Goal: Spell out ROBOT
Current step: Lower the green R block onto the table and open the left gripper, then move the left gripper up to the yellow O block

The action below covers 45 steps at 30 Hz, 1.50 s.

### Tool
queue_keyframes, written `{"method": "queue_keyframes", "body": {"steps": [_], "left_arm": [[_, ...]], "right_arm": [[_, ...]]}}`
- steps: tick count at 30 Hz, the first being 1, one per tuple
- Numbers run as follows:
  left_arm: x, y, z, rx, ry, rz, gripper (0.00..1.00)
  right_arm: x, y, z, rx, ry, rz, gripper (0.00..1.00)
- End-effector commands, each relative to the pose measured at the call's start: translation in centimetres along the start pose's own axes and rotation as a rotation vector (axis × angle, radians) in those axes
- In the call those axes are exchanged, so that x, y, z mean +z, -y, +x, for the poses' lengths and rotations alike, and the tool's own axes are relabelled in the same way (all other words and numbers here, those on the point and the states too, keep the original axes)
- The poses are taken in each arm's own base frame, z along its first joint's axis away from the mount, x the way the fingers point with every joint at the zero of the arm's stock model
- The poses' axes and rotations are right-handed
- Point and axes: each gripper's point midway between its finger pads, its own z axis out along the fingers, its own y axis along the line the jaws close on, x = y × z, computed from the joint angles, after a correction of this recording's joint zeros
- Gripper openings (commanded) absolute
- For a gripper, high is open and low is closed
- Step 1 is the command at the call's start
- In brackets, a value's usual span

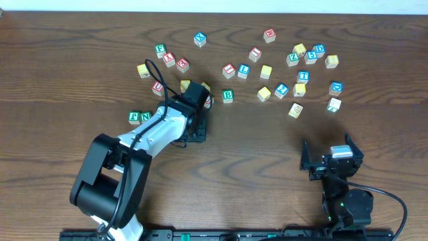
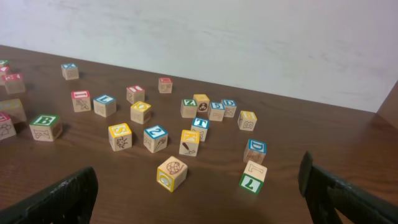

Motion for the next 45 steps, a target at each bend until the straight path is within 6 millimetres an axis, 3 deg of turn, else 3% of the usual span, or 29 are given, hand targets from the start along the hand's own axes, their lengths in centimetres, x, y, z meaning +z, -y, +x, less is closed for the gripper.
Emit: {"method": "queue_keyframes", "body": {"steps": [1, 10, 12, 17, 23, 29, 31, 38, 45], "left_arm": [[-0.3, 0.4, -0.7, -0.004, 0.012, 0.011, 0.43], [-1.2, 0.7, -1.3, 0.019, 0.026, 0.021, 0.52], [-3.8, 1.3, -2.7, 0.079, 0.047, 0.026, 0.62], [-9.4, 1.2, -5.7, 0.083, 0.127, -0.025, 0.70], [-13.3, 1.8, -7.7, 0.124, 0.190, -0.010, 0.78], [-13.7, 0.6, -8.7, 0.085, 0.207, -0.013, 0.80], [-13.8, -0.1, -9.3, 0.056, 0.225, -0.012, 0.99], [-13.6, -2.5, -11.0, -0.020, 0.246, -0.012, 1.00], [-12.1, -2.2, -13.5, -0.004, 0.189, 0.007, 1.00]], "right_arm": [[0.0, 0.1, 0.1, 0.008, -0.002, 0.001, 0.99], [0.0, 0.1, 0.1, 0.008, -0.002, 0.001, 0.99], [0.0, 0.1, 0.1, 0.008, -0.002, 0.001, 0.99], [0.0, 0.1, 0.1, 0.008, -0.002, 0.001, 0.99], [0.0, 0.1, 0.1, 0.008, -0.002, 0.001, 0.99], [0.0, 0.1, 0.1, 0.008, -0.002, 0.001, 0.99], [0.0, 0.1, 0.1, 0.008, -0.002, 0.001, 0.99], [0.0, 0.1, 0.1, 0.008, -0.002, 0.001, 0.99], [0.0, 0.1, 0.1, 0.008, -0.002, 0.001, 0.99]]}}
